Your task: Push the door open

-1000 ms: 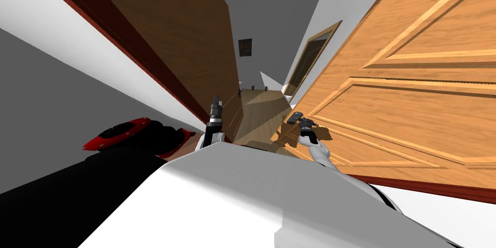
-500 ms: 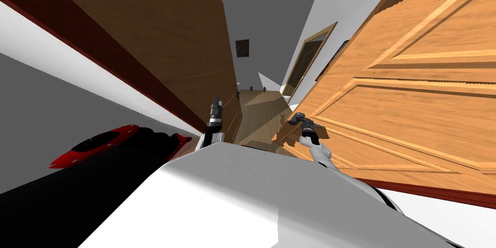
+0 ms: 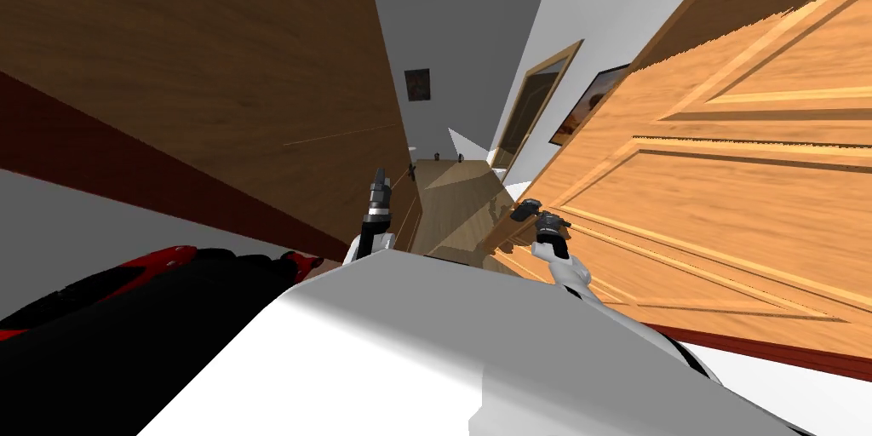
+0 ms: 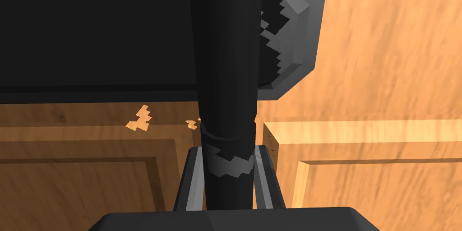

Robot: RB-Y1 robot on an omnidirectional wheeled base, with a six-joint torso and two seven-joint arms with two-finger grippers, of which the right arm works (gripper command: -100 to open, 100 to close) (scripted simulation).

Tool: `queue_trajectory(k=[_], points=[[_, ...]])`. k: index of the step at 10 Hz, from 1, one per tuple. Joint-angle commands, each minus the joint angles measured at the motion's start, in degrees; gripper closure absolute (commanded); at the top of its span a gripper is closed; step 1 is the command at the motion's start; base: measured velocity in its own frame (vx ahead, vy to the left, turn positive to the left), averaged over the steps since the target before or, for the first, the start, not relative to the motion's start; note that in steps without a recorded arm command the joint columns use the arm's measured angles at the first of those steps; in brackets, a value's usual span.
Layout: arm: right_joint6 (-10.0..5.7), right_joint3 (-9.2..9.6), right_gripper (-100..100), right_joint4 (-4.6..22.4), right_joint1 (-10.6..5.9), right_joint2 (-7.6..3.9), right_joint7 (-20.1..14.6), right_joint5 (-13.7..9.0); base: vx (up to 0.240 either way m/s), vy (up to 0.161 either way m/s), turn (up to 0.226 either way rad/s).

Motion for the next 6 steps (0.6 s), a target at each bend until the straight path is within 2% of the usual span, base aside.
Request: queue_trajectory(k=[1,4,5,6], points=[[-0.18,-1.23,100,0.8,-0.5,-0.39,0.8,-0.3,0.215,0.063,-0.085],[-0.14,-2.36,100,1.1,-0.53,-0.44,1.5,-0.6,0.171,0.052,-0.066],[-0.03,-2.18,100,1.1,-0.41,-0.54,1.3,-0.6,0.07,0.012,-0.035],[-0.03,-2.97,100,1.3,-0.26,-0.79,1.6,-0.8,0.142,0.031,-0.057]])
